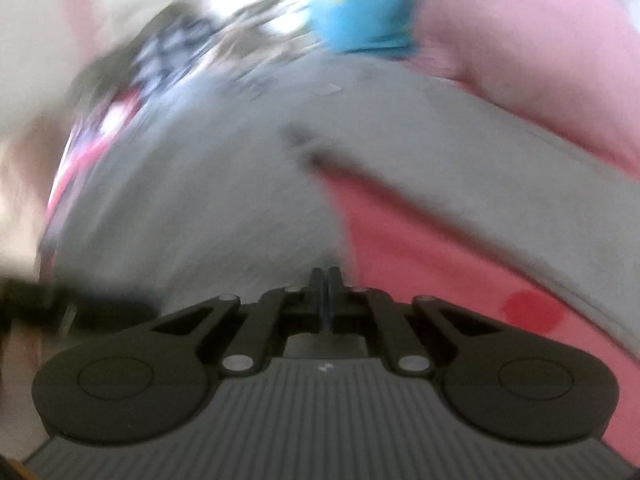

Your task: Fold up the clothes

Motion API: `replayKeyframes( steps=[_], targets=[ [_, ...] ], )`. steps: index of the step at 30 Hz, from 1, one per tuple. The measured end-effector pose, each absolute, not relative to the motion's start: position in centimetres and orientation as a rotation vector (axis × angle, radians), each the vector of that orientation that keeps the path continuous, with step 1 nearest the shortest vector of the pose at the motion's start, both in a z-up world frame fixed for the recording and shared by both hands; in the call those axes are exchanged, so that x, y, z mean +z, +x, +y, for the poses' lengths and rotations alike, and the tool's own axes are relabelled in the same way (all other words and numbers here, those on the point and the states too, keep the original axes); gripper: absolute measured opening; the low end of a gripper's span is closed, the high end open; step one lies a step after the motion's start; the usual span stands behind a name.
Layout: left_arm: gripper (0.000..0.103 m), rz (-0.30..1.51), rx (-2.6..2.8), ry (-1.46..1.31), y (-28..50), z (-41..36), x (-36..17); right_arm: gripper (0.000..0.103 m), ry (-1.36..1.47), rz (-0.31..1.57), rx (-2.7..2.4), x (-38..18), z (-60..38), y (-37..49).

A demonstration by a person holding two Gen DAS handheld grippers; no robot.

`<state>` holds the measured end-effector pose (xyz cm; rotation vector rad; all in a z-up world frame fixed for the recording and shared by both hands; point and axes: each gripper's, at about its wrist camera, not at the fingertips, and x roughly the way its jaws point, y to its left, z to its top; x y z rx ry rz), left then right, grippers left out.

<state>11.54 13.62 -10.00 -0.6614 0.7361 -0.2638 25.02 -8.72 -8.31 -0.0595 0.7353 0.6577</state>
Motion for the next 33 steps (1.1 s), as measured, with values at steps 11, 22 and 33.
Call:
replayKeyframes(
  steps=[11,22,33],
  targets=[
    [0.052,0.734,-0.274,-0.674,11.8,13.8,-10.3,0.016,0.076,0.840,0.655,-9.7,-11.2,27.3],
    [0.052,0.748,-0.250,-0.636,11.8,13.1,-10.0,0.029,0.406,0.795,0.476,-7.7,-26.4,14.0],
    [0.054,0.745,-0.259,-0.683,11.3,13.6,-10.1,0.017,0.830,0.454,-0.193,-12.4,-48.1,-4.8]
  ],
)
